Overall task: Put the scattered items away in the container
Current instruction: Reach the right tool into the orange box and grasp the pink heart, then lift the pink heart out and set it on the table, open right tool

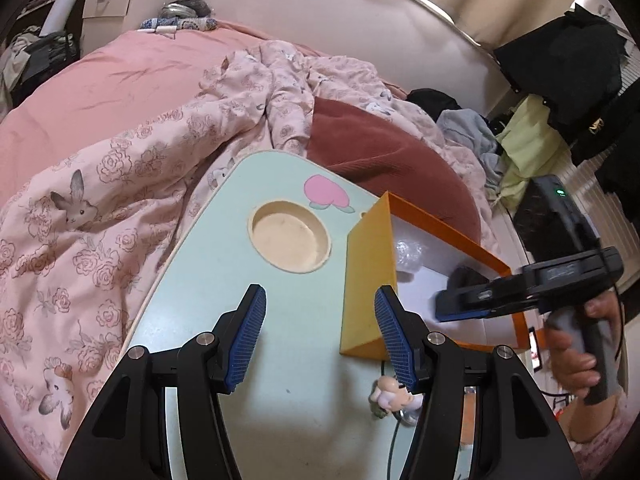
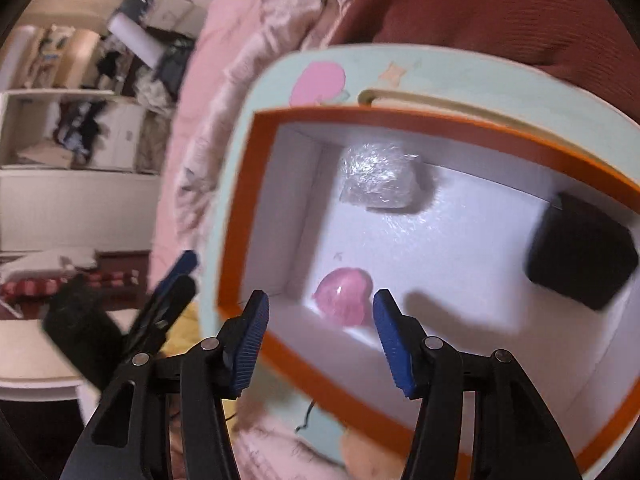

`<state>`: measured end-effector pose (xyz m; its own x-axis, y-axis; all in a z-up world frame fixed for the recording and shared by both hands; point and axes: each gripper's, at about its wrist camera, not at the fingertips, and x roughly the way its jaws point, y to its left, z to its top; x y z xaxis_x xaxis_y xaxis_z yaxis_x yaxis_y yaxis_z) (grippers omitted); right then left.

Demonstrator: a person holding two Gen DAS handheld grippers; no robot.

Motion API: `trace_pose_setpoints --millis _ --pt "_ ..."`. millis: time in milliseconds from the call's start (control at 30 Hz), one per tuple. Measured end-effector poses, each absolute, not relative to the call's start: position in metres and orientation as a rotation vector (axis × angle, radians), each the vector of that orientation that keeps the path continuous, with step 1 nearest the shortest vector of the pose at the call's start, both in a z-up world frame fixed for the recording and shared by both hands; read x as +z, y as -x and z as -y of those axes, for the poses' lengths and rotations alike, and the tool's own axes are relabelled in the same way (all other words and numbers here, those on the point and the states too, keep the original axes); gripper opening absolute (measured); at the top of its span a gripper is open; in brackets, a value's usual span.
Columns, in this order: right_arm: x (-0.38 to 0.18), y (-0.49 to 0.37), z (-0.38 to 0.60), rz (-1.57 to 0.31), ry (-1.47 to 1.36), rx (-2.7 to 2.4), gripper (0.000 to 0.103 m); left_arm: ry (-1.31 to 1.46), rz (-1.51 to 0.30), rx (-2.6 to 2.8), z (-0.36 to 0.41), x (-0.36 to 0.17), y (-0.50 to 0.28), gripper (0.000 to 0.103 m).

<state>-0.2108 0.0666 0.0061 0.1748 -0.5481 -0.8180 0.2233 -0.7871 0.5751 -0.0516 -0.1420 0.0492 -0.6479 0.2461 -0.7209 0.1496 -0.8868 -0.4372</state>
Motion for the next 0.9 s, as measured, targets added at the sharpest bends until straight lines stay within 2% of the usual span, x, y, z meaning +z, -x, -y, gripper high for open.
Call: trace_pose_setpoints --millis 33,67,200,267,433,533,600,833,900 --pt "0.003 0.210 -0.060 0.262 -1.876 -1.672 0.043 1.295 0.740 2.700 0.142 0.048 0.053 0.058" --pt "0.000 0.209 -0.053 0.211 -1.890 -1.670 0.042 1.295 0.751 2.695 0.143 0.047 0.054 0.058" --pt "-0.001 0.204 -0.031 0.007 -1.900 -1.710 0.041 1.303 0.769 2.664 0.143 0.041 0.053 0.058" --pt "0.000 0.199 -0.021 -0.104 -1.891 -1.745 0.036 1.307 0.779 2.663 0.145 0.038 0.051 0.058" --pt "-0.003 0.199 -0.008 -0.219 -1.922 -1.767 0.031 1.304 0.828 2.631 0.149 0.032 0.045 0.058" --pt "-0.004 0.198 0.000 -0.324 -1.935 -1.764 0.025 1.302 0.827 2.636 0.151 0.032 0.042 0.058" --pt "-0.003 0.199 0.003 -0.390 -1.914 -1.794 0.027 1.293 0.836 2.639 0.153 0.033 0.038 0.058" --pt "0.003 0.201 -0.011 -0.289 -1.842 -1.869 0.022 1.269 0.855 2.648 0.159 0.035 0.028 0.058" --pt "0.012 0.203 -0.025 -0.190 -1.807 -1.899 0.022 1.268 0.863 2.646 0.160 0.035 0.028 0.058"
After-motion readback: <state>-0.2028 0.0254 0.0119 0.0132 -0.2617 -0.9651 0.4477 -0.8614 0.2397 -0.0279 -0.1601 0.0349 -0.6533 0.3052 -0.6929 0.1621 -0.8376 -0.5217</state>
